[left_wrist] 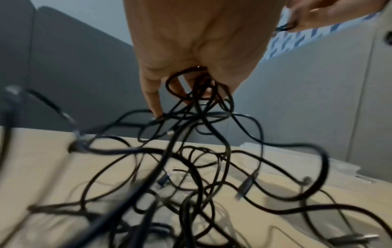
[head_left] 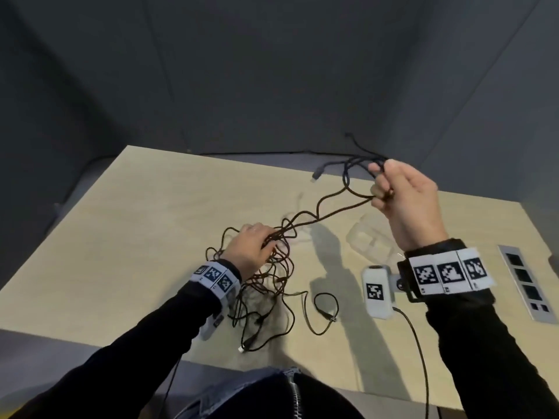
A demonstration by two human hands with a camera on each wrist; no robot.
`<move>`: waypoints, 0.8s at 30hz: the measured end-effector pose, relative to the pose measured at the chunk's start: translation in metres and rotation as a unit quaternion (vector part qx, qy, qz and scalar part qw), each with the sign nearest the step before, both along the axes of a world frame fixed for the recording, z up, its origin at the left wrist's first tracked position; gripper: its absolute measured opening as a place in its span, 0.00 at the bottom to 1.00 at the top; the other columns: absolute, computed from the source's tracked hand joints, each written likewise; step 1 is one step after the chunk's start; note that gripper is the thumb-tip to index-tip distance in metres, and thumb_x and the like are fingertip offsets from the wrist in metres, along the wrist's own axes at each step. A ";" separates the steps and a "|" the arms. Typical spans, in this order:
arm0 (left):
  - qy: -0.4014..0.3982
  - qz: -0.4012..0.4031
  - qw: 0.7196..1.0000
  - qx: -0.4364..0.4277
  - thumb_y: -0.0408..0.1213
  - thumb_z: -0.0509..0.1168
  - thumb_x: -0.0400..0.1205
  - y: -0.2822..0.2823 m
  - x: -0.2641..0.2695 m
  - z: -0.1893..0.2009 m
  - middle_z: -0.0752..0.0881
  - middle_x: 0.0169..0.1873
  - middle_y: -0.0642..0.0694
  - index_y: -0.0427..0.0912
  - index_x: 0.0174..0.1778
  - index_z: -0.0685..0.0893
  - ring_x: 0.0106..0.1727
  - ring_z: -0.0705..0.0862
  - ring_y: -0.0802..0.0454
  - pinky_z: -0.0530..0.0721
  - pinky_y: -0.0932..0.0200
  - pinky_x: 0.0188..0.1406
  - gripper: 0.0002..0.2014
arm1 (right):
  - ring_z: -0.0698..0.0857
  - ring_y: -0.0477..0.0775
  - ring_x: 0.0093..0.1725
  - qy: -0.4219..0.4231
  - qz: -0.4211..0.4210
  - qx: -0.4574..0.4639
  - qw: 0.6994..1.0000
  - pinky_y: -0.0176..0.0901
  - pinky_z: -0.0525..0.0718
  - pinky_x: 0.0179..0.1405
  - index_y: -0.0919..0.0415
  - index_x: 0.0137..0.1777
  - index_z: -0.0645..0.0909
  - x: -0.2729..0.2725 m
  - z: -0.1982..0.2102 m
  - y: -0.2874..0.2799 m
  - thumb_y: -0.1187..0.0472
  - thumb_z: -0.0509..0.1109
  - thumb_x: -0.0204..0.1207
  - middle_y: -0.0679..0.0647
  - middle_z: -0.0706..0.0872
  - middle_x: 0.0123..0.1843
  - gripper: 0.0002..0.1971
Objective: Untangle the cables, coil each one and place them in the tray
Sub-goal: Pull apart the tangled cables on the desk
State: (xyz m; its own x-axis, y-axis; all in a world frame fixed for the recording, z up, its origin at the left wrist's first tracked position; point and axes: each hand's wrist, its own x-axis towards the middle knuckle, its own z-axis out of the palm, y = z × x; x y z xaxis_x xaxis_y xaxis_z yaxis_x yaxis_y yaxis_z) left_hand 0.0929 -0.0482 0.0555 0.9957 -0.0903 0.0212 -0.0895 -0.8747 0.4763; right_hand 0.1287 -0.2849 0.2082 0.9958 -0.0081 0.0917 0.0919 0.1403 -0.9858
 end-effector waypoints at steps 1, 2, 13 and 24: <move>0.013 0.011 0.999 0.037 0.40 0.58 0.84 0.009 0.004 -0.001 0.78 0.62 0.47 0.46 0.68 0.75 0.66 0.72 0.45 0.74 0.49 0.63 0.16 | 0.66 0.42 0.24 0.007 -0.030 -0.026 0.999 0.31 0.63 0.19 0.60 0.41 0.81 0.000 -0.002 -0.009 0.57 0.60 0.84 0.44 0.71 0.24 0.13; 0.029 0.029 0.997 0.061 0.38 0.58 0.83 0.019 0.009 -0.003 0.77 0.62 0.47 0.47 0.67 0.76 0.67 0.72 0.45 0.75 0.48 0.62 0.16 | 0.63 0.42 0.22 0.010 -0.059 -0.055 0.997 0.32 0.58 0.18 0.58 0.39 0.82 0.000 -0.003 -0.018 0.54 0.61 0.83 0.43 0.69 0.22 0.14; -0.036 0.008 0.999 -0.037 0.32 0.57 0.83 0.019 0.029 0.030 0.79 0.54 0.41 0.39 0.59 0.79 0.57 0.79 0.42 0.77 0.45 0.60 0.11 | 0.74 0.39 0.37 -0.003 0.119 -0.279 0.953 0.34 0.73 0.39 0.56 0.54 0.79 -0.008 -0.053 -0.004 0.42 0.76 0.64 0.53 0.81 0.41 0.24; -0.124 -0.057 0.988 -0.067 0.44 0.62 0.81 0.017 0.041 0.046 0.83 0.47 0.58 0.52 0.53 0.80 0.50 0.81 0.57 0.81 0.52 0.49 0.07 | 0.80 0.36 0.35 -0.078 0.180 -0.366 0.910 0.32 0.78 0.41 0.50 0.41 0.85 0.033 -0.071 0.031 0.59 0.69 0.78 0.40 0.86 0.33 0.07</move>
State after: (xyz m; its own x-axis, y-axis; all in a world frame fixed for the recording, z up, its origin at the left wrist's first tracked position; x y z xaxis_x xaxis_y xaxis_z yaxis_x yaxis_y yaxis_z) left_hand 0.1344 -0.0314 0.1017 0.9422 -0.1813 0.2818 -0.3118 -0.7825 0.5390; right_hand 0.1619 -0.2543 0.1373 0.8967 0.4351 0.0813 0.3160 -0.5006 -0.8060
